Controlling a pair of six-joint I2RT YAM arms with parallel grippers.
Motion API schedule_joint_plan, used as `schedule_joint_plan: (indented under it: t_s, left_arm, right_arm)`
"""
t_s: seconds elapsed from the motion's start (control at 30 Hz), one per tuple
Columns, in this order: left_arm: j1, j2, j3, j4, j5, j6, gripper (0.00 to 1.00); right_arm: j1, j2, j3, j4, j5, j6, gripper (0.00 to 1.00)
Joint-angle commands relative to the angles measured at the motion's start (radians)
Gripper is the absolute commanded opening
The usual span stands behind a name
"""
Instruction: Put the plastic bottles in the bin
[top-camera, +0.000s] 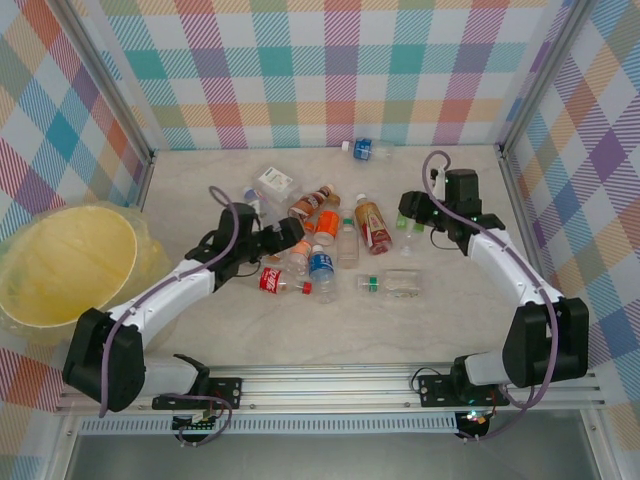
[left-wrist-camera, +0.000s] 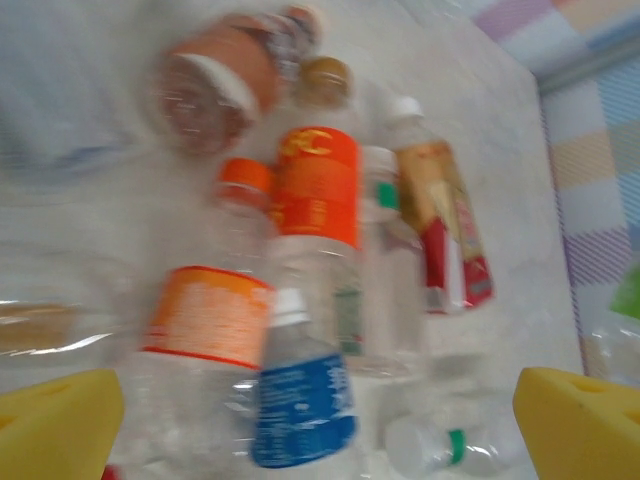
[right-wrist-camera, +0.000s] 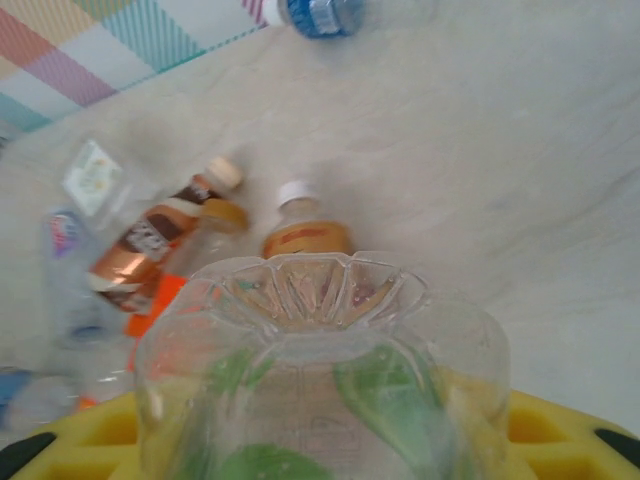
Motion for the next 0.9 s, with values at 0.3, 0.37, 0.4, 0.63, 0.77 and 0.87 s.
schedule_joint_plan:
  t_s: [0.3,0.37,0.4,0.63,0.77,0.87]
  left_arm:
    - [-0.267,0.238,0.308,-0.063,0.097,0.324,1.0]
    - [-0.287,0.273,0.346,-0.06,0.1,0.326,1.0]
    - [-0.291,0.292,0.361,-0.051,0.114,0.322,1.0]
    - [-0.342,0.398,0.479,-0.094,0.133,0.344,1.0]
    - [-0.357,0.444,0.523,-0.128,0.036,0.337,1.0]
    - [-0.359,0.458,0.53,-0.1,0.035,0.315,0.95]
  right_arm:
    - [0.112,-0.04,-0.095,0.152,-0.162,0.493,0.44]
    - [0.125,-0.037,-0.092,0.158,-0.154,0.514,0.45]
    - [0.13,-0.034,-0.093,0.167,-0.153,0.526,0.44]
    - [0.159,-0.011,-0.08,0.2,-0.168,0.573,0.47]
    - [0.171,-0.012,-0.074,0.217,-0.172,0.596,0.48]
    - [0.177,-0.007,-0.063,0.212,-0.182,0.595,0.49]
